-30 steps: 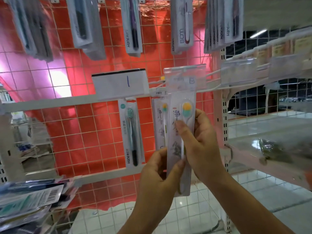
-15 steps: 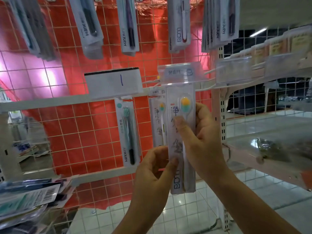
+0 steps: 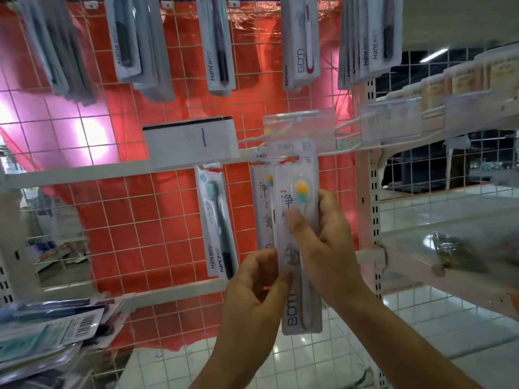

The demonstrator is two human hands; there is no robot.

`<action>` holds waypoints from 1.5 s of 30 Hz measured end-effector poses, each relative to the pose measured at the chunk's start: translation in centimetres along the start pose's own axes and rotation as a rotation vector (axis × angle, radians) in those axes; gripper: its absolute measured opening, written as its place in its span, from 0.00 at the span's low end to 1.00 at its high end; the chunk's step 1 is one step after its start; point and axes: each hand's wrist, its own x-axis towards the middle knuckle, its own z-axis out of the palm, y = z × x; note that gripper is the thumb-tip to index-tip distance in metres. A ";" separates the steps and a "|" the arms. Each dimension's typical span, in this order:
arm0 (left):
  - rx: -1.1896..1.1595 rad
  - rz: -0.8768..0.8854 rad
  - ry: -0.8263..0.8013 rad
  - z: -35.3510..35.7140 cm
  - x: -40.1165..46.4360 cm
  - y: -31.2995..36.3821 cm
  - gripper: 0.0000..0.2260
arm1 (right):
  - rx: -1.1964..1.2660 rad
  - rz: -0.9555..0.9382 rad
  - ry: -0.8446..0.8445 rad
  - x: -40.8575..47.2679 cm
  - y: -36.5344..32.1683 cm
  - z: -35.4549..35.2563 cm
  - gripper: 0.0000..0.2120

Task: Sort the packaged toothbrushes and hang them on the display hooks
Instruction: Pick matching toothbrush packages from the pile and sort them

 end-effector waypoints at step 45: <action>0.397 -0.083 0.208 -5.8 -1.1 -0.5 0.14 | -0.630 0.071 0.342 1.5 12.5 1.3 0.22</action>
